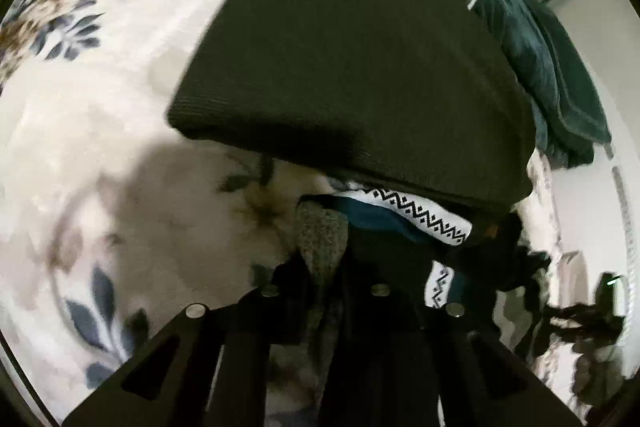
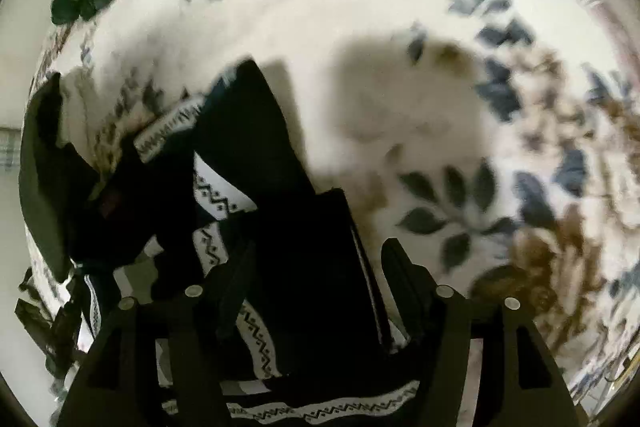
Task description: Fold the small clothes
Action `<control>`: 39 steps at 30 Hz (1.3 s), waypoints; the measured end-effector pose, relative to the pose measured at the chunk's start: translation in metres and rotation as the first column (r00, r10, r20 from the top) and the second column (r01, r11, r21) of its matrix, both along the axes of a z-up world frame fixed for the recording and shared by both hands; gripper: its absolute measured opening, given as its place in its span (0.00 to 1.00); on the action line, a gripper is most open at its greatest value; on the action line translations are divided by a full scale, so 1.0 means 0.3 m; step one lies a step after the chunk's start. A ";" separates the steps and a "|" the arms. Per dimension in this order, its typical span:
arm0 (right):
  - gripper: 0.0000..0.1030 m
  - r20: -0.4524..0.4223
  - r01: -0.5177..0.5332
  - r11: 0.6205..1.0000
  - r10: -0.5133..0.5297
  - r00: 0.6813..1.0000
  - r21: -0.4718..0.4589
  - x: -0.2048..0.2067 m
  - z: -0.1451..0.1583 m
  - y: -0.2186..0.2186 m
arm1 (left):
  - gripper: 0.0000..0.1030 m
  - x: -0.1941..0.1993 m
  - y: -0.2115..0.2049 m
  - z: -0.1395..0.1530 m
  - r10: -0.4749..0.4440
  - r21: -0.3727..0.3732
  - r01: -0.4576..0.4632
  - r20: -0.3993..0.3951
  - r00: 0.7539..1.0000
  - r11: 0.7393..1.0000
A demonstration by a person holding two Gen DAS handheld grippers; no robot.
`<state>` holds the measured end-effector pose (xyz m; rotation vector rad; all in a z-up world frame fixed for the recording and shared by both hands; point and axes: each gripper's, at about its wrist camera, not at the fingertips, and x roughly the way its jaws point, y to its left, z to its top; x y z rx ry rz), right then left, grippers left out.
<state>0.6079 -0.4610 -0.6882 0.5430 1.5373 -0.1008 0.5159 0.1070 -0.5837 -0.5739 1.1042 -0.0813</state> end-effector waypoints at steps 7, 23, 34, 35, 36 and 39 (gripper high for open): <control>0.08 0.196 -0.034 0.999 0.038 0.980 -0.026 0.082 0.130 0.007 | 0.10 -0.005 0.042 -0.007 0.039 -0.024 -0.039 -0.013 0.999 0.999; 0.07 0.015 -0.175 0.979 0.174 0.985 0.103 0.356 -0.051 -0.003 | 0.77 -0.172 -0.029 0.150 0.137 0.288 -0.114 -0.061 0.989 0.951; 0.28 -0.032 -0.085 0.994 0.088 0.996 0.072 0.413 -0.059 -0.129 | 0.77 -0.217 -0.162 0.181 0.046 0.309 -0.025 -0.061 0.997 0.951; 0.37 -0.010 -0.072 0.995 0.073 0.997 0.067 0.378 -0.021 -0.148 | 0.77 -0.228 -0.170 0.197 0.039 0.296 -0.020 -0.056 0.998 0.955; 0.48 0.023 -0.071 0.996 0.070 0.997 0.050 0.325 0.030 -0.167 | 0.77 -0.240 -0.177 0.207 0.032 0.290 -0.014 -0.057 0.998 0.957; 0.49 0.048 -0.116 0.992 0.114 0.992 0.058 0.098 0.133 -0.205 | 0.77 -0.300 -0.222 0.234 -0.018 0.273 0.038 -0.076 0.997 0.961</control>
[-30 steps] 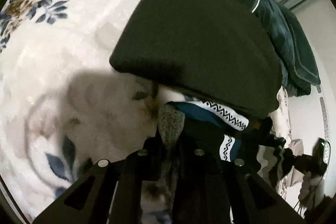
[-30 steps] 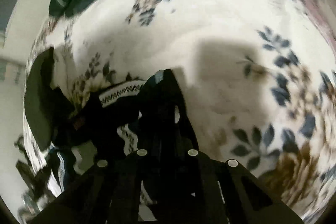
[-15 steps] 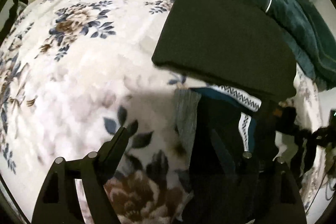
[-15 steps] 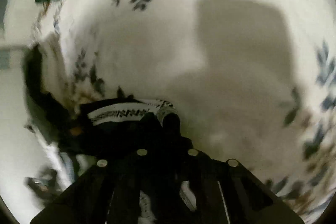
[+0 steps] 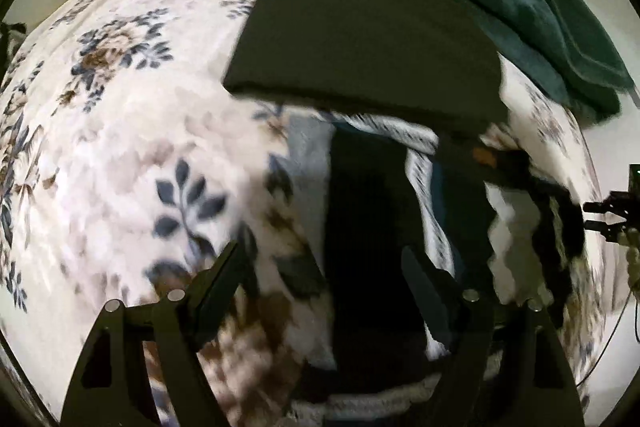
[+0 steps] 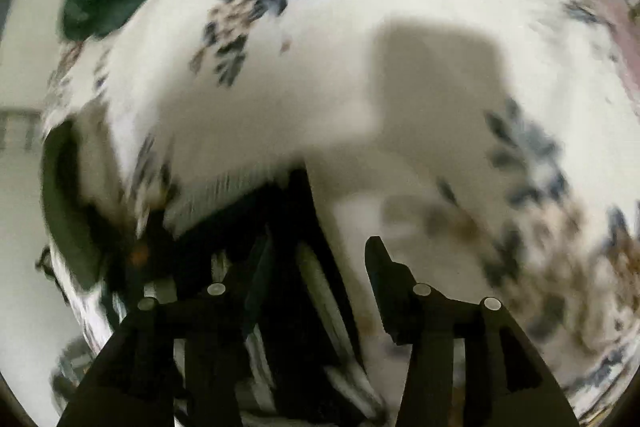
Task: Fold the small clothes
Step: 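Lift the sweater hem with the left tool and fold it toward the collar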
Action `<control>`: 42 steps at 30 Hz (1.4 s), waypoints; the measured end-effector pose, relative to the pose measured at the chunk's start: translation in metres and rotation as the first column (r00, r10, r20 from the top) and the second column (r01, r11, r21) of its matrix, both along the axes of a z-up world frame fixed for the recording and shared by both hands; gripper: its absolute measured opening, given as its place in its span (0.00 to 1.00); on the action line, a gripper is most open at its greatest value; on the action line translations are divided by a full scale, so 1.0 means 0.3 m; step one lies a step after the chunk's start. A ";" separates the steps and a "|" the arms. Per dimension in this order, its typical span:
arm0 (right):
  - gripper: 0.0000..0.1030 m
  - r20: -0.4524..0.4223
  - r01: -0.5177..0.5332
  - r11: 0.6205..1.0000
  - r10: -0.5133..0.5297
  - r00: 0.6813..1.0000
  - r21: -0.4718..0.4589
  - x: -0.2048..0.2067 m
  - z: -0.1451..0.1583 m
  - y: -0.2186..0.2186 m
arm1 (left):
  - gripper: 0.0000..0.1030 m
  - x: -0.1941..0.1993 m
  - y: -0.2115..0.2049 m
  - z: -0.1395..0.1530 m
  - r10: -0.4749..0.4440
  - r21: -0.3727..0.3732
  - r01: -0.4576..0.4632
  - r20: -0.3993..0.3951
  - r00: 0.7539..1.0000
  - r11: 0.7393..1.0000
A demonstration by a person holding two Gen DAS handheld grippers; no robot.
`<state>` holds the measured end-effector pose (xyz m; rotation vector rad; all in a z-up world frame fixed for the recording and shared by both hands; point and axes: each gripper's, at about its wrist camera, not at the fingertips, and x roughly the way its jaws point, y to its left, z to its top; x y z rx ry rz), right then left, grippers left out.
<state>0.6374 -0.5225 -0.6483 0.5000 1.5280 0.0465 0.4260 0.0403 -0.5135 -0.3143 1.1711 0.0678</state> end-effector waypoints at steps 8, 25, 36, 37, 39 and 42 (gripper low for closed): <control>0.49 -0.290 0.111 0.994 -0.100 0.952 0.021 -0.842 -0.138 -0.073 | 0.77 -0.222 -0.236 -0.045 -0.232 -0.058 0.226 -0.148 0.961 0.972; 0.49 -0.141 0.105 0.986 -0.086 0.986 0.132 -0.633 0.031 -0.457 | 0.77 -0.715 -1.478 -0.136 -0.651 -0.254 0.600 -0.306 0.694 0.759; 0.49 -0.029 -0.005 0.890 0.020 0.999 0.455 0.131 -0.208 -0.255 | 0.04 -0.754 -1.574 -0.229 -0.484 -0.028 0.498 -0.292 0.825 0.867; 0.49 -0.029 0.002 0.883 0.012 1.000 0.470 0.184 -0.227 -0.238 | 0.03 -0.767 -1.581 -0.216 -0.481 -0.017 0.497 -0.281 0.830 0.868; 0.49 -0.039 0.022 0.875 -0.003 0.999 0.483 0.292 -0.279 -0.186 | 0.03 -0.778 -1.587 -0.200 -0.467 -0.010 0.483 -0.270 0.842 0.876; 0.49 -0.127 0.031 0.856 0.040 0.991 0.516 0.367 -0.377 -0.097 | 0.03 -0.776 -1.586 -0.190 -0.435 -0.017 0.447 -0.263 0.861 0.895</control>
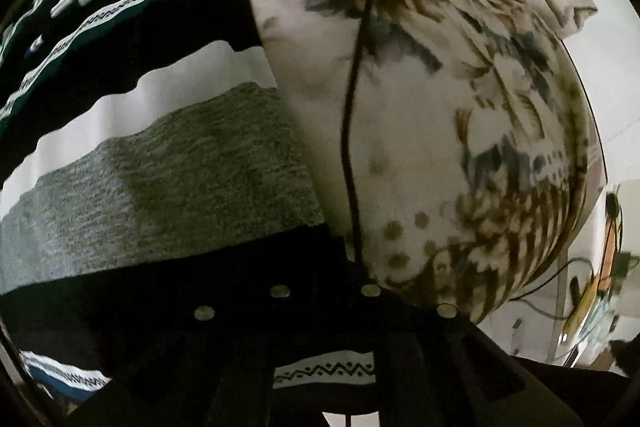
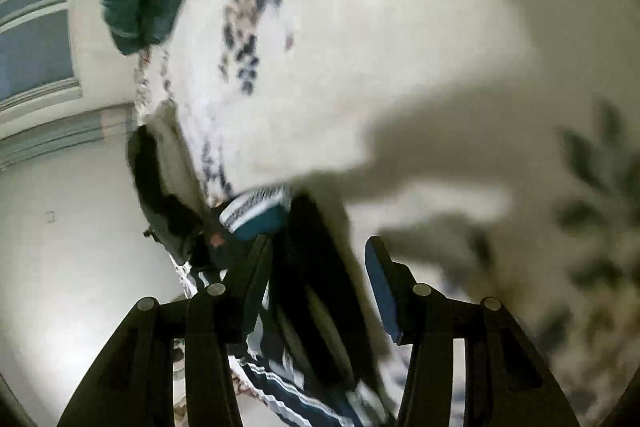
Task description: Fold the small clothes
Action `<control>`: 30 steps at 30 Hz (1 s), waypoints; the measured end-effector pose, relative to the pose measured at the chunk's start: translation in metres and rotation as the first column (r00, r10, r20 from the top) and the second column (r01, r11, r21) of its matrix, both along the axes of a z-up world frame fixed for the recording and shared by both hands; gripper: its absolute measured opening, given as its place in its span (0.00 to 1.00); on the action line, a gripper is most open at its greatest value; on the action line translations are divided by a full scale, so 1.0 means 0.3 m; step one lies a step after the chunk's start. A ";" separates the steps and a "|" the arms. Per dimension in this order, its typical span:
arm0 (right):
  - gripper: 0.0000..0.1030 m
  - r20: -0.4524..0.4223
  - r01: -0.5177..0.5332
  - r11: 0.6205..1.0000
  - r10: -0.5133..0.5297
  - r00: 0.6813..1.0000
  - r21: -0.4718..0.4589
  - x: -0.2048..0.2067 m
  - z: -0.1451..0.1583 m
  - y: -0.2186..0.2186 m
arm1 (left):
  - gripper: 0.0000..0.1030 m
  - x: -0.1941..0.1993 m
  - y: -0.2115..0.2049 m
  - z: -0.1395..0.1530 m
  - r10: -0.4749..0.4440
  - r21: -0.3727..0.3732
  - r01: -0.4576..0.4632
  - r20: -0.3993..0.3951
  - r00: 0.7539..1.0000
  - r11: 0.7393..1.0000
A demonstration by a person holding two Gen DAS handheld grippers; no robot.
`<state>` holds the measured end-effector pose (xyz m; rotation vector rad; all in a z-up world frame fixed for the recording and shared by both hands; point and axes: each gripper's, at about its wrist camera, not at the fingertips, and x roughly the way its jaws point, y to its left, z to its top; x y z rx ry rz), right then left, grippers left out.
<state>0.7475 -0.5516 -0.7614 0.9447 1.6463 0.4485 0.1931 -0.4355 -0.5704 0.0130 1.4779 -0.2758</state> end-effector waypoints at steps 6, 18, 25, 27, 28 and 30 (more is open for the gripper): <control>0.06 0.154 -0.081 0.973 0.115 0.981 -0.216 0.031 0.099 0.051 | 0.02 -0.023 -0.007 0.026 0.004 -0.005 -0.004 0.032 0.999 1.000; 0.07 0.126 -0.227 0.916 0.281 0.951 -0.331 0.072 0.247 0.193 | 0.02 -0.050 0.203 0.239 0.241 -0.187 -0.228 0.048 0.969 0.956; 0.07 0.196 -0.275 0.887 0.364 0.910 -0.371 0.061 0.515 0.407 | 0.02 -0.094 0.501 0.465 0.413 -0.264 -0.379 0.086 0.907 0.887; 0.07 0.220 -0.288 0.878 0.389 0.895 -0.382 0.039 0.611 0.503 | 0.02 -0.123 0.602 0.506 0.441 -0.263 -0.403 0.106 0.891 0.877; 0.07 0.228 -0.293 0.875 0.398 0.889 -0.386 0.030 0.644 0.551 | 0.02 -0.132 0.643 0.519 0.456 -0.267 -0.416 0.109 0.883 0.870; 0.07 0.246 -0.307 0.858 0.429 0.869 -0.411 0.010 0.711 0.670 | 0.02 -0.167 0.750 0.538 0.489 -0.273 -0.445 0.119 0.864 0.853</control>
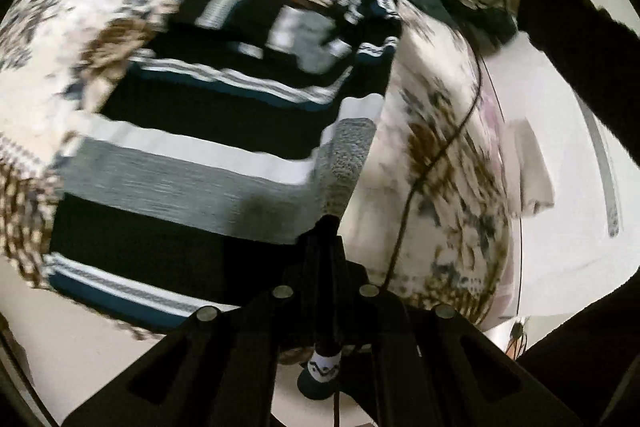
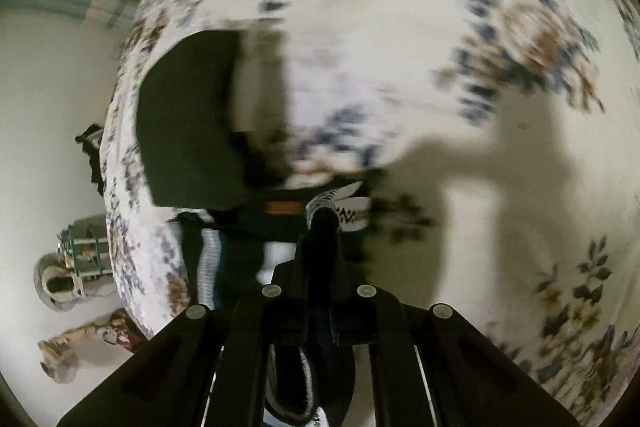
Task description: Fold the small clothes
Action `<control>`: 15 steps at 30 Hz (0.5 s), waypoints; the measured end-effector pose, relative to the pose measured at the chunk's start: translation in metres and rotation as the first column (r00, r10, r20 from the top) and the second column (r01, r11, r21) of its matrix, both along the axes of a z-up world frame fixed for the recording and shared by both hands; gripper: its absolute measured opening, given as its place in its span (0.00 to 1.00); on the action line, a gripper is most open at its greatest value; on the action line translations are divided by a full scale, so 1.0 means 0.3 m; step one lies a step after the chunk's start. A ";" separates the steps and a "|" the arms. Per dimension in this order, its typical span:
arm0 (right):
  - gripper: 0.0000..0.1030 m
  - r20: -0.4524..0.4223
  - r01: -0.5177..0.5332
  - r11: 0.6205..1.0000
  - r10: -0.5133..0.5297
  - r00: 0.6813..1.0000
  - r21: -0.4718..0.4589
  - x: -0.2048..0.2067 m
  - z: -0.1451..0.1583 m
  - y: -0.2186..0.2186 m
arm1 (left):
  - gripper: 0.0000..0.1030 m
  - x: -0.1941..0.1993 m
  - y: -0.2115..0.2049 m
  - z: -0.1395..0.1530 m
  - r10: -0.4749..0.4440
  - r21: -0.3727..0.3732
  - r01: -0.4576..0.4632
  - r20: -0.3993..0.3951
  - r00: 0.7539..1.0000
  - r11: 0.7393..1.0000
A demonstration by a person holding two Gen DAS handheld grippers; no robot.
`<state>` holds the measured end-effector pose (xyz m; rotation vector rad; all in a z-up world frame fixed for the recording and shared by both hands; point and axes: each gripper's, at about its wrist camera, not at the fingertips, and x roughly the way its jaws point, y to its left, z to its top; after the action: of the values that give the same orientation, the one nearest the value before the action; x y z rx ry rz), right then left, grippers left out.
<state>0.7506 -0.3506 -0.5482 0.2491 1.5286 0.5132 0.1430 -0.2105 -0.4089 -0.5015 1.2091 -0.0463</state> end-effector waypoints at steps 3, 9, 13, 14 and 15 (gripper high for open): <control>0.07 0.033 -0.044 0.998 0.045 0.998 -0.033 -0.045 0.071 0.231 | 0.02 -0.053 0.165 -0.009 0.033 -0.005 -0.033 0.005 0.999 0.999; 0.07 0.055 -0.102 0.984 0.112 0.992 -0.147 -0.124 0.055 0.719 | 0.01 -0.141 0.537 -0.131 0.082 -0.080 -0.085 -0.038 0.996 0.993; 0.07 0.041 -0.108 0.961 0.122 0.992 -0.256 -0.135 -0.058 0.968 | 0.01 -0.160 0.743 -0.244 0.104 -0.136 -0.112 -0.065 0.992 0.984; 0.07 0.041 -0.109 0.953 0.126 0.991 -0.281 -0.134 -0.087 1.012 | 0.01 -0.161 0.799 -0.280 0.103 -0.151 -0.113 -0.072 0.992 0.982; 0.07 0.036 -0.113 0.943 0.131 0.991 -0.313 -0.131 -0.127 1.063 | 0.01 -0.158 0.835 -0.308 0.099 -0.158 -0.110 -0.078 0.992 0.981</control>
<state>0.7114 -0.0315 -0.5864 -0.1040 1.5510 0.3660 0.0954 0.0399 -0.5015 -0.7136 1.2517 -0.0374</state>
